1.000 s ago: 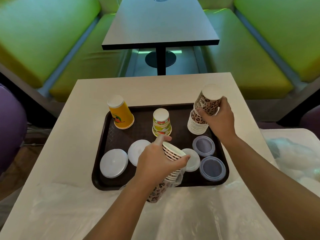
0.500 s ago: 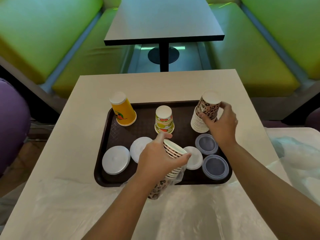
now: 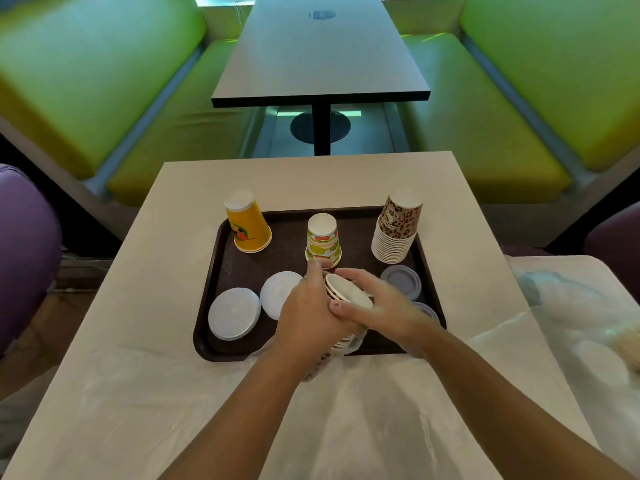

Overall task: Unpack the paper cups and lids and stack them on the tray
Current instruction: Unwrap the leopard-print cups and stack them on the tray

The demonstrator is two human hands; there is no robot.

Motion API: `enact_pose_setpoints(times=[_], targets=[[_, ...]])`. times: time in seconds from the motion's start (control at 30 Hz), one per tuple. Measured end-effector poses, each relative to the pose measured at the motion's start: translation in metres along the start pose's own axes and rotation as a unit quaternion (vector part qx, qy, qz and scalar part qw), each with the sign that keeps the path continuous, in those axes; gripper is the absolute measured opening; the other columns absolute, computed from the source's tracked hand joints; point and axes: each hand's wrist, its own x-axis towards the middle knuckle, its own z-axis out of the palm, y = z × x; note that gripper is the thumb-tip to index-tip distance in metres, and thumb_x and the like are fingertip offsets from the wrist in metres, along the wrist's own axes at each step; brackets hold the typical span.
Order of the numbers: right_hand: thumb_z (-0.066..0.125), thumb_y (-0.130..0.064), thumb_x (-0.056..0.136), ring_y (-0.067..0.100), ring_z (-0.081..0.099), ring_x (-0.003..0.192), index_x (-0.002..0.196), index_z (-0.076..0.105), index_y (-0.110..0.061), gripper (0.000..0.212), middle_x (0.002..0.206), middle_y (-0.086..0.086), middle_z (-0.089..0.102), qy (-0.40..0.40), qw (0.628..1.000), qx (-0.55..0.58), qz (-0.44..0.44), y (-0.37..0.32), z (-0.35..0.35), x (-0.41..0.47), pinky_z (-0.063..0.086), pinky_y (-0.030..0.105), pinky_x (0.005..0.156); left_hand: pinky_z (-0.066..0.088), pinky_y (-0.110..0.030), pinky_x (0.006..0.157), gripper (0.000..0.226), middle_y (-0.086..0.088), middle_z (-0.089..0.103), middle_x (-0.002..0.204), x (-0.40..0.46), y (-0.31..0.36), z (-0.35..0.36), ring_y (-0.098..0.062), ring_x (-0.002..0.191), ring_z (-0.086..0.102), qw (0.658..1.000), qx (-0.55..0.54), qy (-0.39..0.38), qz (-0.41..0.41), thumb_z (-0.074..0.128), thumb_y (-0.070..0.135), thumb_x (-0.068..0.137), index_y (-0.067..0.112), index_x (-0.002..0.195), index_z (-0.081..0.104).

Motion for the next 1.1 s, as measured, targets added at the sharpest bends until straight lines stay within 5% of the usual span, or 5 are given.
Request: enact_pose_setpoints(times=[0.2, 0.37, 0.73, 0.97, 1.1], targets=[[0.070, -0.031, 0.082, 0.011, 0.059, 0.107, 0.121, 0.052, -0.037, 0.044, 0.116, -0.009, 0.060, 0.058, 0.997, 0.051, -0.017, -0.006, 0.003, -0.014, 0.058, 0.030, 0.077, 0.041, -0.013, 0.074, 0.086, 0.008, 0.052, 0.116, -0.010, 0.000, -0.005, -0.004, 0.101, 0.049, 0.999, 0.031, -0.010, 0.026, 0.084, 0.051, 0.056, 0.026, 0.127, 0.043], [0.068, -0.034, 0.082, 0.010, 0.058, 0.108, 0.124, 0.051, -0.032, 0.045, 0.116, -0.009, 0.060, 0.063, 0.997, 0.047, -0.012, -0.010, 0.003, -0.019, 0.056, 0.028, 0.081, 0.054, -0.028, 0.082, 0.079, 0.009, 0.059, 0.110, -0.018, 0.001, -0.003, -0.009, 0.099, 0.057, 0.999, -0.003, -0.003, 0.036, 0.081, 0.049, 0.062, 0.027, 0.128, 0.043], [0.063, -0.033, 0.087, 0.012, 0.060, 0.109, 0.123, 0.053, -0.030, 0.037, 0.116, -0.005, 0.062, 0.079, 0.996, 0.031, -0.038, -0.010, -0.001, -0.023, 0.055, 0.040, 0.090, 0.054, -0.027, 0.081, 0.076, 0.011, 0.060, 0.106, -0.018, 0.002, -0.002, -0.007, 0.095, 0.058, 0.999, -0.001, -0.012, 0.040, 0.078, 0.053, 0.064, 0.029, 0.127, 0.044], [0.054, -0.020, 0.094, 0.008, 0.063, 0.101, 0.115, 0.055, -0.032, 0.024, 0.109, -0.007, 0.064, 0.089, 0.990, 0.073, -0.080, -0.014, -0.011, -0.020, 0.056, 0.032, 0.084, 0.053, -0.022, 0.077, 0.065, 0.011, 0.062, 0.100, -0.017, 0.004, -0.005, -0.004, 0.090, 0.059, 0.999, -0.029, -0.023, 0.031, 0.079, 0.049, 0.066, 0.030, 0.119, 0.048], [0.042, -0.012, 0.098, -0.009, 0.061, 0.096, 0.125, 0.051, -0.027, 0.032, 0.110, -0.015, 0.061, 0.070, 0.987, 0.082, -0.117, -0.015, -0.021, -0.018, 0.050, 0.014, 0.078, 0.052, -0.022, 0.079, 0.065, 0.013, 0.061, 0.104, -0.013, 0.000, -0.007, -0.003, 0.093, 0.058, 0.999, -0.029, -0.023, 0.023, 0.079, 0.048, 0.067, 0.029, 0.120, 0.046]])
